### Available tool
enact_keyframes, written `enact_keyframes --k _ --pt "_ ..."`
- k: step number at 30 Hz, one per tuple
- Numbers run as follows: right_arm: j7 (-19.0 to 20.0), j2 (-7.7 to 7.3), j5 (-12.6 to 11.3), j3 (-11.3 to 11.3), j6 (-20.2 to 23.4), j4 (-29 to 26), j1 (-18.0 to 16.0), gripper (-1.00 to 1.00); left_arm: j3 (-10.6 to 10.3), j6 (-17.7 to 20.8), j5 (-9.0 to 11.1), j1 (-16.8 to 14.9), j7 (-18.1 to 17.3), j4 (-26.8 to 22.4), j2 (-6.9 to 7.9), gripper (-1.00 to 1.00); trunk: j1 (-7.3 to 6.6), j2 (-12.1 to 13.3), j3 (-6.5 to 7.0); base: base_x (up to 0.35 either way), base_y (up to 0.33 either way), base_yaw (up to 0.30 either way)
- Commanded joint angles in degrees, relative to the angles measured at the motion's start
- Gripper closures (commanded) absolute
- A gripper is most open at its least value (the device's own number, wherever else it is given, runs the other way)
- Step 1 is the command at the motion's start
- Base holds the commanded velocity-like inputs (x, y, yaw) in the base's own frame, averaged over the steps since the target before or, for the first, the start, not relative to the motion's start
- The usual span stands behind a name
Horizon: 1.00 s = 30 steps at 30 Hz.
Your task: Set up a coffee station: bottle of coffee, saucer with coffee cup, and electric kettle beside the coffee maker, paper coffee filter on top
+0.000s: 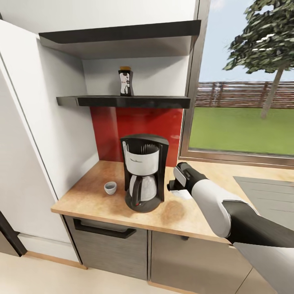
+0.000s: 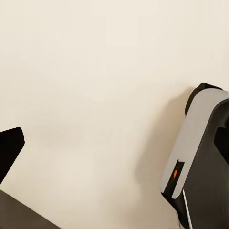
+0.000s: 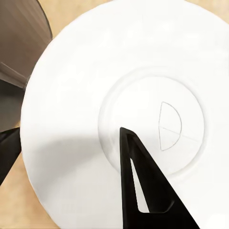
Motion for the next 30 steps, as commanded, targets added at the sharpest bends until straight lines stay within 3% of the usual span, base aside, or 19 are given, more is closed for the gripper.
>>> enact_keyframes --k 1,13,30 --pt "-0.4 0.05 0.1 -0.4 0.1 0.2 0.0 1.00 0.1 0.0 0.5 0.0 -0.4 -0.1 0.02 -1.00 0.25 -0.5 -0.29 0.000 0.000 0.000" --pt "-0.4 0.05 0.1 -0.4 0.0 0.7 0.0 1.00 0.1 0.0 0.7 0.0 -0.4 0.0 0.02 -1.00 2.89 -5.3 -2.45 0.000 0.000 0.000" --pt "-0.4 -1.73 0.3 -0.4 -0.1 1.6 0.0 1.00 0.2 0.0 0.6 0.0 -0.4 0.0 -0.03 -1.00 6.62 -12.2 -5.50 0.000 0.000 0.000"
